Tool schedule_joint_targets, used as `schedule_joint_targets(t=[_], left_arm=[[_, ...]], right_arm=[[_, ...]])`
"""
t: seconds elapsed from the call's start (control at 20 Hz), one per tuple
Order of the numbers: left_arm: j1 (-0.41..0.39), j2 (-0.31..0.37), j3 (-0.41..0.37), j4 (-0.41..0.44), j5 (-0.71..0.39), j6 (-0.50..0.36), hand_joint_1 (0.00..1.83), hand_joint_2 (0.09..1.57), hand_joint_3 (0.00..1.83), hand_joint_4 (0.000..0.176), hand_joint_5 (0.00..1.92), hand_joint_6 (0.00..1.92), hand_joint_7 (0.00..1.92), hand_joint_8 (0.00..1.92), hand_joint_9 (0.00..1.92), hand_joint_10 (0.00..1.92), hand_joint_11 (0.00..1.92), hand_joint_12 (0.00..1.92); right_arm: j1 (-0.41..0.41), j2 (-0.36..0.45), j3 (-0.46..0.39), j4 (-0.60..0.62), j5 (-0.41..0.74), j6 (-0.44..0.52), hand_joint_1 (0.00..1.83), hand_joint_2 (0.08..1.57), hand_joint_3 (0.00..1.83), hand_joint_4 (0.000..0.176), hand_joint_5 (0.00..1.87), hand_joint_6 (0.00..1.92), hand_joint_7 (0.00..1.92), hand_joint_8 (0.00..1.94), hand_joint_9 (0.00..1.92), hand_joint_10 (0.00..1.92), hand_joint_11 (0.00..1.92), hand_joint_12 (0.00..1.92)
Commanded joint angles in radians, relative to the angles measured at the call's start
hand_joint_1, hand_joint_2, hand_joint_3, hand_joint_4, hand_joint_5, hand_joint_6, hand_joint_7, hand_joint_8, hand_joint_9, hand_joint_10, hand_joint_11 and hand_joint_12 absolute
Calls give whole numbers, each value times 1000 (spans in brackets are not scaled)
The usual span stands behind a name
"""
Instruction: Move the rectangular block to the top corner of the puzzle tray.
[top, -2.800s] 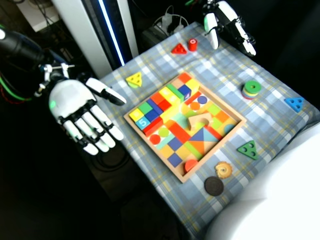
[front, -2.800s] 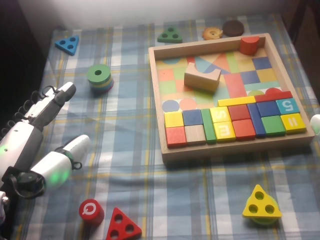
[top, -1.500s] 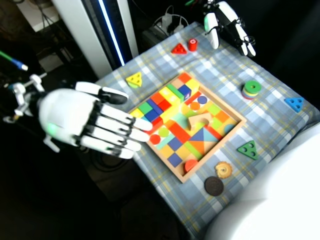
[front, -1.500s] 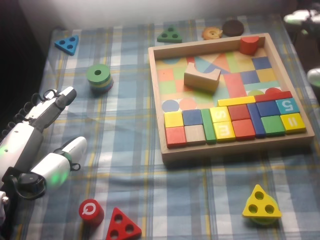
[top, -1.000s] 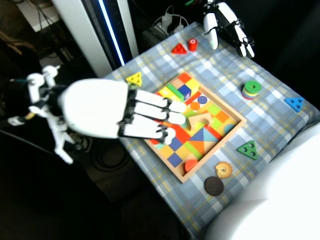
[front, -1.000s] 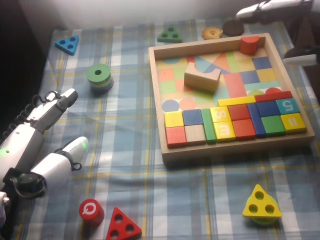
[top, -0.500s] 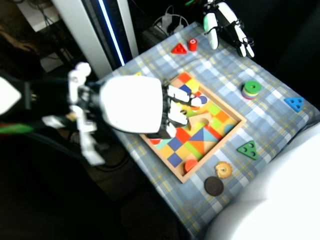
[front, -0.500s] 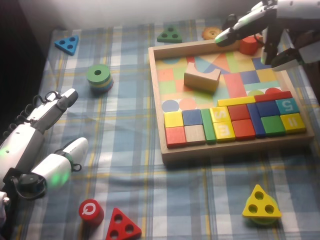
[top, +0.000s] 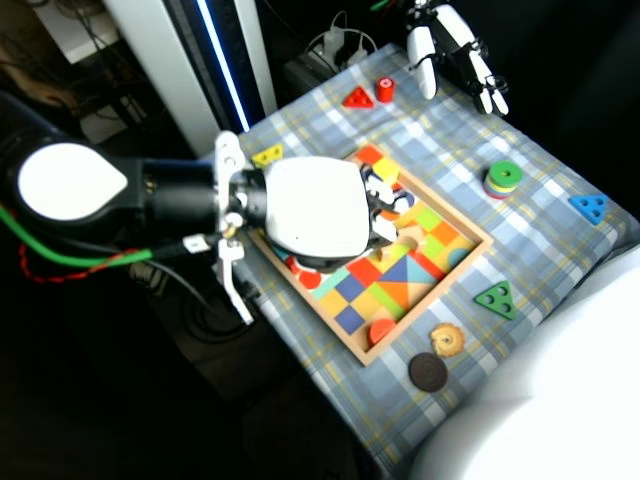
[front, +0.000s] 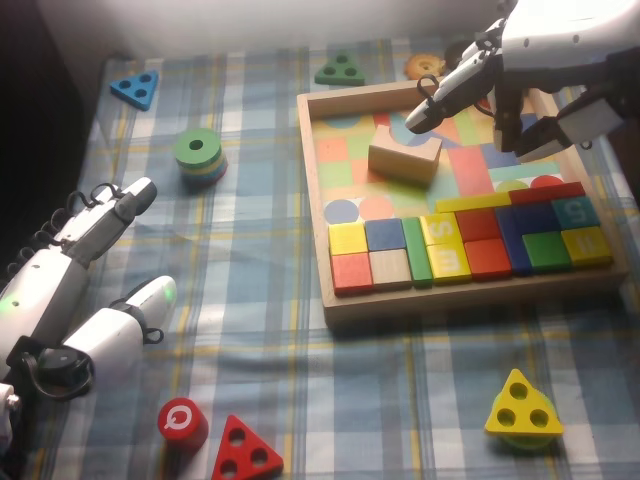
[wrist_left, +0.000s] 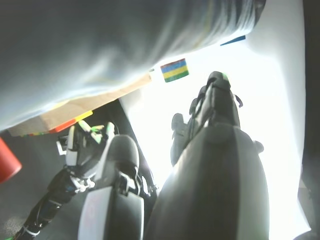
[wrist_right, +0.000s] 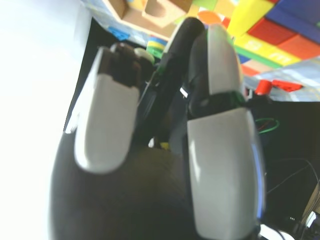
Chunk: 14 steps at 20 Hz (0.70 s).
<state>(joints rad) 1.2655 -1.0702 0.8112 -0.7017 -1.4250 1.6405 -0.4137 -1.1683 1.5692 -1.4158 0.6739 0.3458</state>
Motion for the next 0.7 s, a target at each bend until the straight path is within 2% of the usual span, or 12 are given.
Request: schedule_joint_targets(t=[0.0,0.05,0.1,0.15,0.3,0.4,0.45,0.6,0.65], left_arm=[[-3,-1,6,43,-106,-8,693,1363,0,90,222,3,62,2,13,5,0,0],[-3,-1,6,44,-105,-9,683,1366,1,92,211,0,42,0,5,1,0,0],[-3,0,6,44,-105,-9,667,1369,2,105,204,0,42,1,1,0,0,0],[-3,0,6,44,-105,-9,655,1367,1,109,204,0,53,5,4,1,0,0],[-3,0,6,44,-105,-9,676,1363,0,98,209,2,57,3,13,4,0,0],[-3,3,6,44,-107,-9,679,1361,0,102,208,1,49,0,12,3,0,0],[-3,4,6,44,-108,-9,670,1362,0,96,212,2,56,3,17,5,0,0],[-3,5,5,43,-108,-9,665,1365,1,99,210,1,49,2,11,4,0,0],[-3,5,5,43,-108,-9,659,1368,2,106,207,0,49,1,11,3,0,0]], right_arm=[[18,-6,6,35,19,10,1714,1123,19,0,553,12,1447,1941,1611,1921,1670,1921],[18,-9,11,16,13,19,1679,1135,25,0,552,8,1425,1941,1588,1921,1646,1921],[18,-11,13,5,10,24,1646,1151,29,0,523,4,1408,1941,1555,1921,1610,1921],[18,-13,15,-6,6,30,1638,1154,29,0,512,1,1405,1941,1549,1921,1604,1921],[18,-18,15,-16,1,30,1640,1156,22,0,486,2,1392,1941,1538,1921,1589,1921],[18,-19,11,-24,1,30,1636,1151,18,0,511,8,1410,1941,1566,1921,1617,1921],[18,-21,11,-34,0,30,1650,1149,16,0,521,9,1409,1941,1570,1921,1622,1921],[18,-23,11,-62,-16,30,1618,1159,19,0,543,11,1410,1941,1568,1921,1615,1921],[18,-23,10,-72,-19,30,1627,1156,16,0,548,10,1427,1941,1588,1921,1627,1921]])
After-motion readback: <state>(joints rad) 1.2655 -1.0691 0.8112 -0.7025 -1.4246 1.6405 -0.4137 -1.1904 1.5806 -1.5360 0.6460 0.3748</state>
